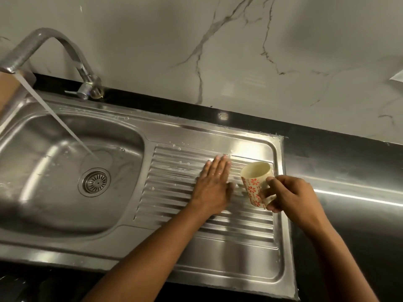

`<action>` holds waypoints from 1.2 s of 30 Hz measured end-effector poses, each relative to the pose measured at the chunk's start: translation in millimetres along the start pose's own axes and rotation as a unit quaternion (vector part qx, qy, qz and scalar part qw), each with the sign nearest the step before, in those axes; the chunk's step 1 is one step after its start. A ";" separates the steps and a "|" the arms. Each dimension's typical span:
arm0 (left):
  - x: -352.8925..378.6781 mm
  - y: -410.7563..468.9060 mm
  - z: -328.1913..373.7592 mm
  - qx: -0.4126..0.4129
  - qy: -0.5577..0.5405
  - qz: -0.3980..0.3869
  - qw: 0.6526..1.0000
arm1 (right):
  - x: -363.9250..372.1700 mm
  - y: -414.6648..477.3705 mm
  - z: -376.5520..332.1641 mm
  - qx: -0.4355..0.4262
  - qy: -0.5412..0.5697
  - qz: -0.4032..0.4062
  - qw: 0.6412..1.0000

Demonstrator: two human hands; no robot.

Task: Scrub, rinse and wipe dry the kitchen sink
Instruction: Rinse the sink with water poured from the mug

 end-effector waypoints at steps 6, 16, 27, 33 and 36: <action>-30.4 -41.3 -83.4 -0.125 0.019 0.048 0.991 | 17.0 -6.5 6.0 0.005 -0.023 0.010 1.000; -49.9 -59.8 -101.1 -0.193 0.022 0.055 0.979 | 48.9 -12.8 -52.4 -0.099 -0.043 -0.022 0.994; 28.7 -45.0 61.9 0.027 -0.057 -0.082 0.995 | 5.9 -55.1 18.6 0.000 0.107 -0.026 0.994; 20.3 -55.4 18.3 0.031 0.022 -0.023 0.999 | -5.1 -53.4 44.1 0.036 -0.028 0.039 0.998; 0.4 -72.8 -27.1 -0.040 0.019 0.016 0.999 | 5.3 -41.5 36.8 0.016 -0.094 0.048 0.994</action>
Point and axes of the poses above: each hand's wrist, its own y-axis towards the middle knuckle, its own x-axis out of the palm, z = x × y, the point moved 5 cm from there along y, towards the middle knuckle, and after that the axes turned 9 degrees about -y, right-handed, at the moved point
